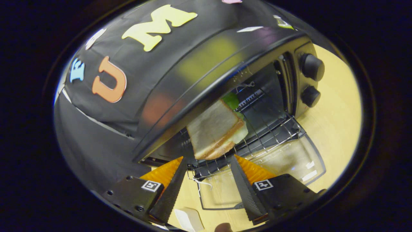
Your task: Open the toaster oven, put the food inside, and close the toaster oven door.
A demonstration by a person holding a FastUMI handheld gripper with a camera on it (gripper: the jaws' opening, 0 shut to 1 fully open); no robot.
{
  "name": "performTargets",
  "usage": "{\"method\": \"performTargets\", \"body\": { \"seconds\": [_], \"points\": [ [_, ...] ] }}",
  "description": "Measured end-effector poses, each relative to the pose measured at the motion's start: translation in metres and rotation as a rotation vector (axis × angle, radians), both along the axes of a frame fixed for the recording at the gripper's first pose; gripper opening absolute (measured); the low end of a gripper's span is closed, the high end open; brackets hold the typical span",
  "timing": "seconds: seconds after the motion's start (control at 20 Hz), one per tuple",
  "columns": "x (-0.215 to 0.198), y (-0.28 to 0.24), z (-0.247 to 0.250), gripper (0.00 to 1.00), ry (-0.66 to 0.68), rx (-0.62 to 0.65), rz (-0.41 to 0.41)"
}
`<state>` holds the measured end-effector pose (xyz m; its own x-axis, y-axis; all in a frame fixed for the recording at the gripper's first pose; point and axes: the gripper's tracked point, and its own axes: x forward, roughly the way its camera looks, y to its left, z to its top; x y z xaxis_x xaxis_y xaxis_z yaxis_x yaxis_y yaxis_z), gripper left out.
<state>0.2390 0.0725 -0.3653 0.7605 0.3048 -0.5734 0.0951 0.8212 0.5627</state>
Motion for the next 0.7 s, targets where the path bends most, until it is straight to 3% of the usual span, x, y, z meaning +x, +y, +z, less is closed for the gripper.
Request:
{"method": "performTargets", "body": {
  "seconds": [0.35,0.7],
  "points": [
    [-0.08,-0.004,0.034,0.92,-0.094,-0.279,0.147],
    [-0.135,-0.025,0.041,0.94,-0.15,-0.463,0.166]
  ]
}}
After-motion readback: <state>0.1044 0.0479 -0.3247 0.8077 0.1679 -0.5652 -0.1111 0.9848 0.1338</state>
